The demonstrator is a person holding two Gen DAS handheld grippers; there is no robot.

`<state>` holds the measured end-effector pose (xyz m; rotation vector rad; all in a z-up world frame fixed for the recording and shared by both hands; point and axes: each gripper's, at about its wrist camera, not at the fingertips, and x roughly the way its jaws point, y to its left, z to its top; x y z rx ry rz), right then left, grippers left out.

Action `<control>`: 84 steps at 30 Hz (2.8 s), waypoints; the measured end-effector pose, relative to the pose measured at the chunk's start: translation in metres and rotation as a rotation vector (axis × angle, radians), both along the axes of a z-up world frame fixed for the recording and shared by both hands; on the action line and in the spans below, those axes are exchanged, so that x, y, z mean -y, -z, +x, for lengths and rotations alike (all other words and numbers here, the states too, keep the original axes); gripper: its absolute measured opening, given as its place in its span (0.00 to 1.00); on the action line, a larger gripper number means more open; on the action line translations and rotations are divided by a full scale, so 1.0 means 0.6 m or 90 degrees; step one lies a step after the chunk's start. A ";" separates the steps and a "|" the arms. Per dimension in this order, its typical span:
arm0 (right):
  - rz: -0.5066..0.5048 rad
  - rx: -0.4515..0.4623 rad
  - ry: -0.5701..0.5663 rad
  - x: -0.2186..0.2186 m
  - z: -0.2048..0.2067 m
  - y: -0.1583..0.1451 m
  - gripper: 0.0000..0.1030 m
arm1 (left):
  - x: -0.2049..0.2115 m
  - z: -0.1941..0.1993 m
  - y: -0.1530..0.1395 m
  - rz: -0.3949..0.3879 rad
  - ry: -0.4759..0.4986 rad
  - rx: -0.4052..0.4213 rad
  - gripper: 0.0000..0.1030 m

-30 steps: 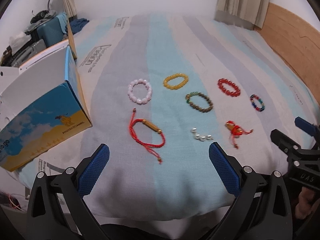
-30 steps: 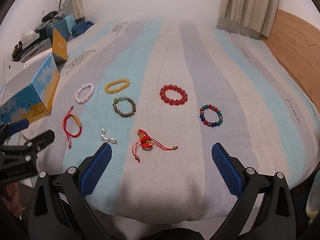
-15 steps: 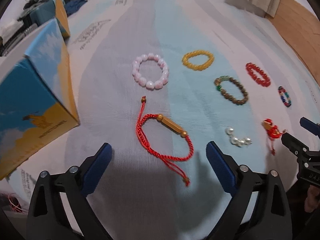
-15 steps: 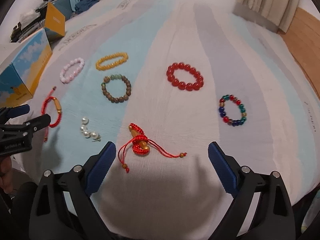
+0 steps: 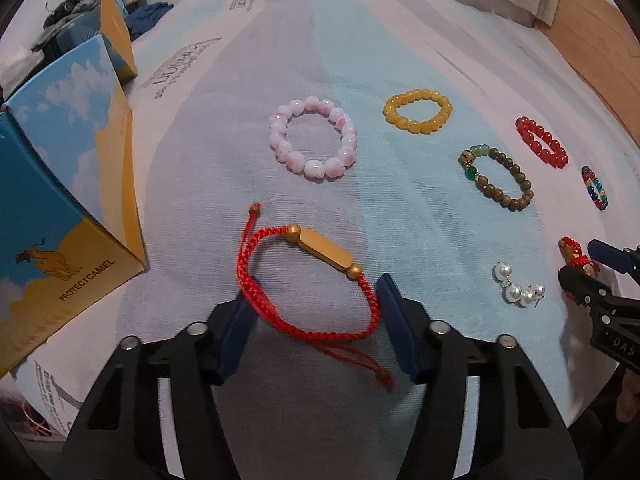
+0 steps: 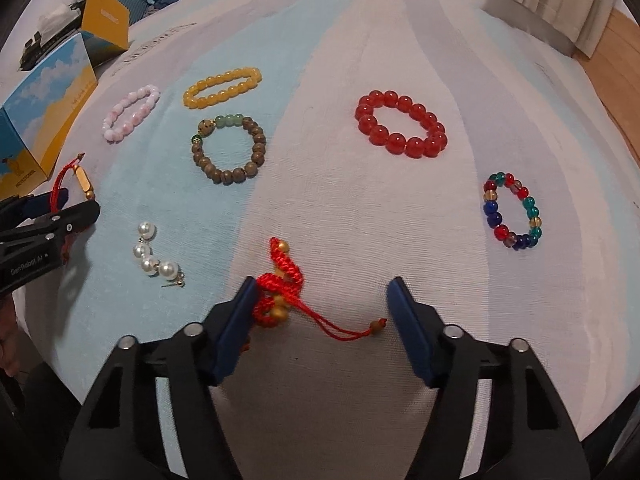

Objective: Organize jewelry
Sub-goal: 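Grasp the red cord bracelet with the left tool while the right tool grasps the red knotted charm, then carry both red cord pieces over the white box with both tools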

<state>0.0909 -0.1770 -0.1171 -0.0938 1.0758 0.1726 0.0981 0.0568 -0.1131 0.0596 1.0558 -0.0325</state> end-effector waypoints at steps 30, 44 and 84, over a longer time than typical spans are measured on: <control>0.008 0.024 0.032 0.000 -0.011 -0.069 0.15 | -0.003 -0.022 -0.067 -0.035 0.027 -0.001 0.04; 0.020 0.059 0.048 -0.002 -0.032 -0.132 0.15 | -0.003 -0.052 -0.135 -0.043 0.032 0.033 0.04; 0.096 0.120 -0.213 -0.521 0.016 -0.360 0.15 | -0.396 -0.094 -0.331 -0.062 -0.199 0.062 0.04</control>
